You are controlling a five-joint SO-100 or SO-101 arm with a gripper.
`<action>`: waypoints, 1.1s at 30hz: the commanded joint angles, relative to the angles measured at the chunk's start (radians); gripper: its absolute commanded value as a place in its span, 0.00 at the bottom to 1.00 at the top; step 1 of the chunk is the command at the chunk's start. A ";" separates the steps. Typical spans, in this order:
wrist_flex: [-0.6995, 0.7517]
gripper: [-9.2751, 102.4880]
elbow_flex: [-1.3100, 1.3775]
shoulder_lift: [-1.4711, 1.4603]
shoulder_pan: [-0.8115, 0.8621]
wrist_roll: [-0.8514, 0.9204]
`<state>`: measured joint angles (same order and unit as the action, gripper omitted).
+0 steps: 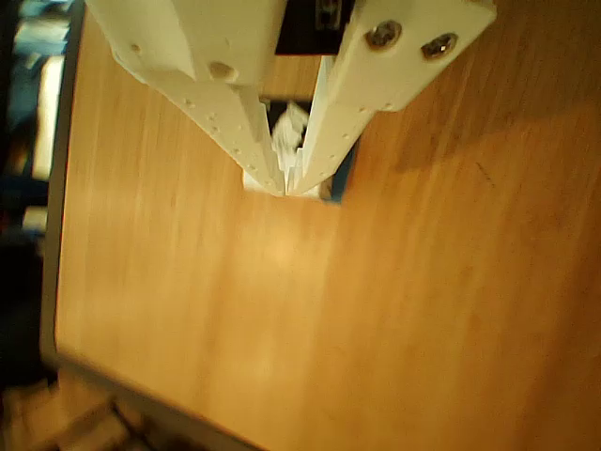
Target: Push the box on top of the target
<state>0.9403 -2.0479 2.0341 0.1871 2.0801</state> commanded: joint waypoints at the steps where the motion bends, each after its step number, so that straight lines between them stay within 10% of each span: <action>1: 0.006 0.09 -0.035 0.104 0.031 -0.103; 33: 0.173 0.09 -0.638 0.996 0.170 -0.483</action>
<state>1.0968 -2.6477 2.9268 0.3574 1.6061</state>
